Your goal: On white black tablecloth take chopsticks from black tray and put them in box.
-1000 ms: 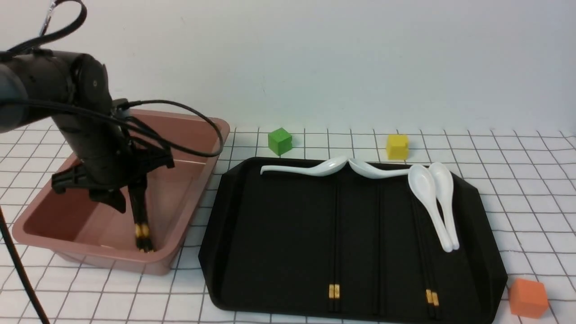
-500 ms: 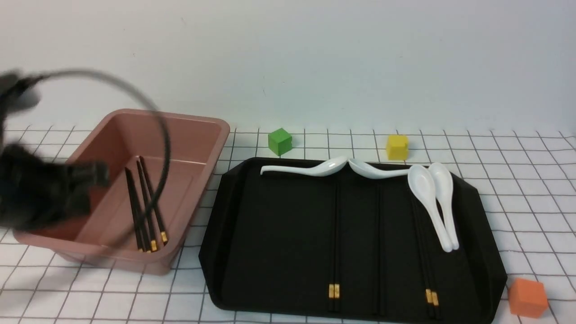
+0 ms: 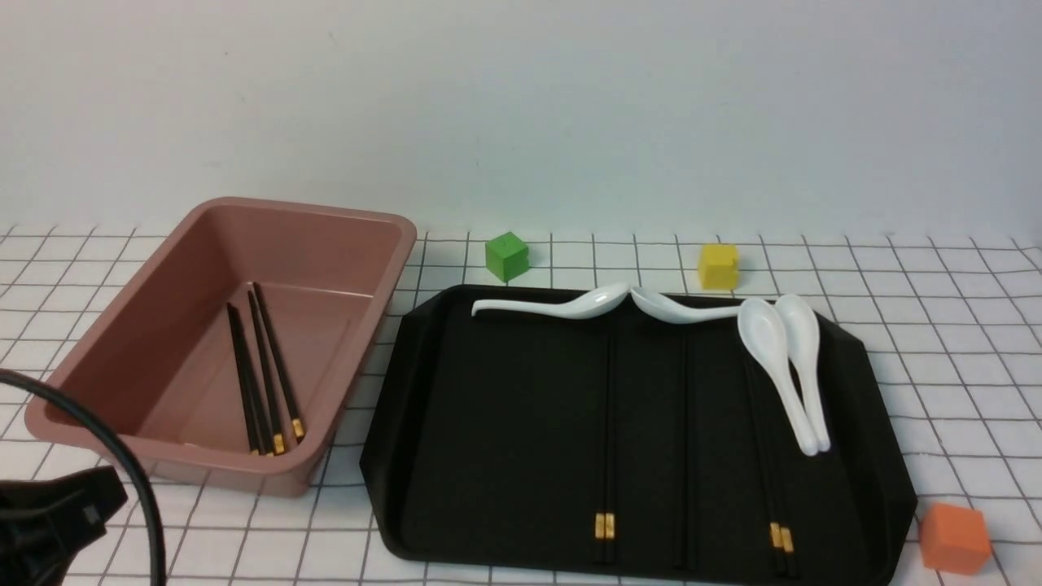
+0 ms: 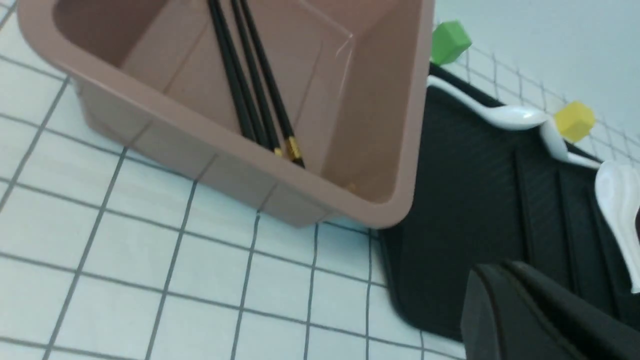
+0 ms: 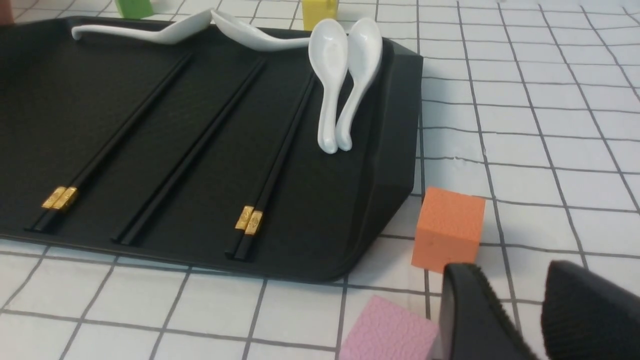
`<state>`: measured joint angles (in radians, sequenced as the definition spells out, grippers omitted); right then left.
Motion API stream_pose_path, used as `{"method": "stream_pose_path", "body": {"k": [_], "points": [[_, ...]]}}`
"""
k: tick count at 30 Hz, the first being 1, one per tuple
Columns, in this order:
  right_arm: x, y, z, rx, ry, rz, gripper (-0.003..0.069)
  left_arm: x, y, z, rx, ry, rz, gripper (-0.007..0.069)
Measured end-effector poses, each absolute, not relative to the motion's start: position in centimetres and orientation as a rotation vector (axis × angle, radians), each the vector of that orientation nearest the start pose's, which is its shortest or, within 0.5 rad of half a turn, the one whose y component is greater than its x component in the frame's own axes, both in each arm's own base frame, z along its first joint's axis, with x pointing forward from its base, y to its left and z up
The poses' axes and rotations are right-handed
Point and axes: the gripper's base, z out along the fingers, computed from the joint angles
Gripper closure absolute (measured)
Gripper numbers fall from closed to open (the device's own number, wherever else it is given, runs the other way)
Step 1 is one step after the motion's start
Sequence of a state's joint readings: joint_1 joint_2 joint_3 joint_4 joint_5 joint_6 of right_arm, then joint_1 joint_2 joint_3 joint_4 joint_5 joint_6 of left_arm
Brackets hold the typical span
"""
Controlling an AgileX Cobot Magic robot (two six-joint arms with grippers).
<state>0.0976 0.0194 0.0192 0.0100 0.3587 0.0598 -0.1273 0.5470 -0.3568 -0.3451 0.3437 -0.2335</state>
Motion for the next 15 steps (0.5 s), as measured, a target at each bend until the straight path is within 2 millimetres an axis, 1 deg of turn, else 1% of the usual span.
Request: {"method": "stream_pose_path", "body": {"k": [10, 12, 15], "points": [[5.4, 0.6, 17.3, -0.029, 1.882, 0.118, 0.0419, 10.5, -2.4, 26.5, -0.353, 1.97, -0.56, 0.0637], [5.4, 0.6, 17.3, -0.029, 1.882, 0.118, 0.0419, 9.8, -2.3, 27.0, -0.337, 1.928, -0.564, 0.0637], [5.4, 0.6, 17.3, -0.029, 1.882, 0.118, 0.0419, 8.2, -1.9, 27.4, -0.288, 1.823, -0.541, 0.0637]]}}
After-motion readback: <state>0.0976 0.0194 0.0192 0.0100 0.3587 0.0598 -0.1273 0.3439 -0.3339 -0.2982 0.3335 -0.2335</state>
